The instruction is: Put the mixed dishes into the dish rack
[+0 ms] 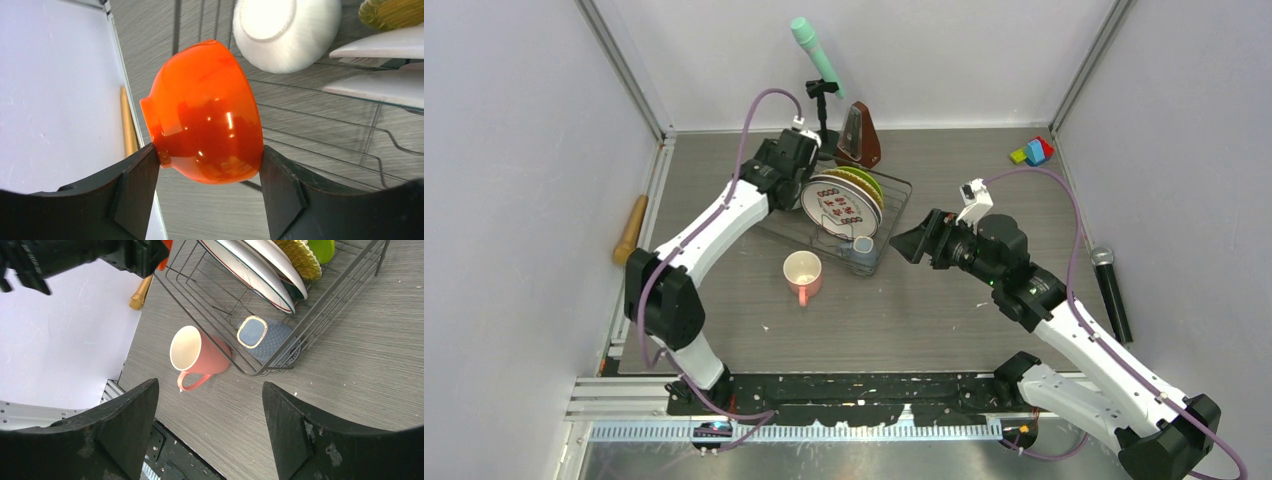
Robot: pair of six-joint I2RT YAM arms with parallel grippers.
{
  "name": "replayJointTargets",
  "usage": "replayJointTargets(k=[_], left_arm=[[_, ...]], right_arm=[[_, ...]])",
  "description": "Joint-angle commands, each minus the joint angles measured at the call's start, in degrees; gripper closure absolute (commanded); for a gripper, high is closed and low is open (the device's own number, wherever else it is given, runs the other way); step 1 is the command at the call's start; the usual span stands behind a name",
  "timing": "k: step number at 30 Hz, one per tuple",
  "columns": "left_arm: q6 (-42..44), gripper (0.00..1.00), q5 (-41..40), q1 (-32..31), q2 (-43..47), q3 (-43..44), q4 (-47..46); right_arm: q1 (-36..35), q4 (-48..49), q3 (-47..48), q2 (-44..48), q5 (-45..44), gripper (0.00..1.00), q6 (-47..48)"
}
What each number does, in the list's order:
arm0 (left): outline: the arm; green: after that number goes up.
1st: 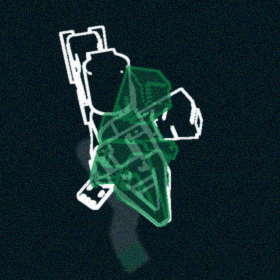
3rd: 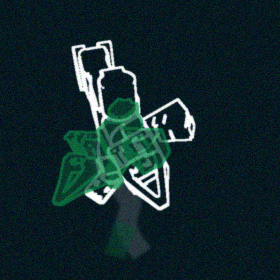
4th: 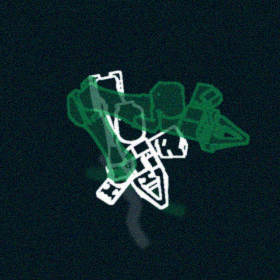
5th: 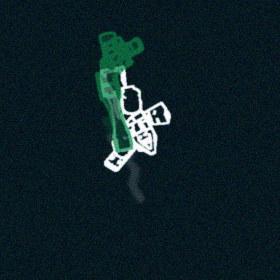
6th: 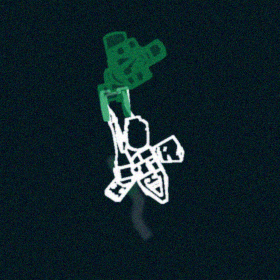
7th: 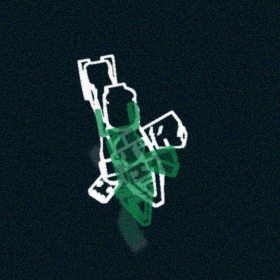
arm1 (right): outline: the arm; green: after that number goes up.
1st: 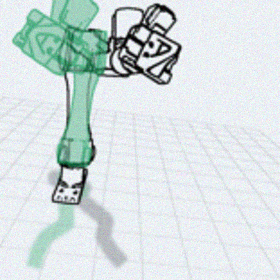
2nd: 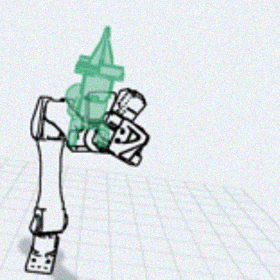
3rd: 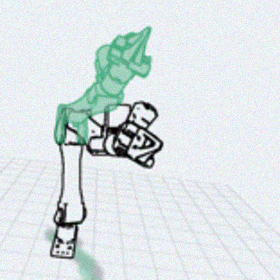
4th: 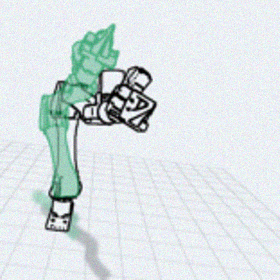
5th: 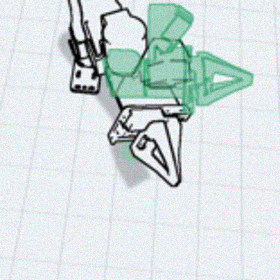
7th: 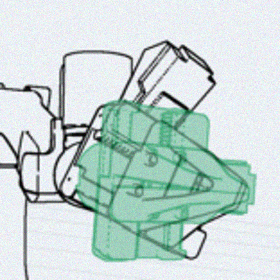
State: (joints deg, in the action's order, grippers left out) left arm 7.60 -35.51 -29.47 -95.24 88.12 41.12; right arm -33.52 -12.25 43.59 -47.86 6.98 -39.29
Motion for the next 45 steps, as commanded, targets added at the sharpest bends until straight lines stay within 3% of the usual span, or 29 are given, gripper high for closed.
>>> replayJointTargets(k=[1, 18, 32, 41, 43, 45], left_arm=[[10.2, 1.00, 0.2, 0.7, -1.3, -2.6, -11.2], [13.8, 1.00, 2.0, 5.0, -12.7, -1.4, -8.7], [12.7, 0.82, 3.7, 5.0, -16.7, 3.7, 4.5], [15.5, 0.81, -2.1, 5.0, -15.5, 1.4, 5.9], [15.5, 0.76, -2.0, 4.7, -15.4, 1.4, 6.5], [14.9, 0.56, -1.3, 4.4, -15.6, 1.9, 7.9]], right_arm=[[0.2, 0.8, 2.8, 0.9, 0.3, 0.19, 1.3], [0.2, 0.6, 4.7, -1.1, 0.7, 0.19, 0.6], [0.2, 0.9, 5.1, -1.8, 0.4, 0.19, 0.5], [0.2, 1.2, 5.0, -2.4, 0.6, 0.19, 0.4], [0.2, 1.3, 5.1, -2.8, 0.6, 0.19, 0.3], [0.2, 1.3, 5.2, -3.0, 0.6, 0.19, 0.2]])
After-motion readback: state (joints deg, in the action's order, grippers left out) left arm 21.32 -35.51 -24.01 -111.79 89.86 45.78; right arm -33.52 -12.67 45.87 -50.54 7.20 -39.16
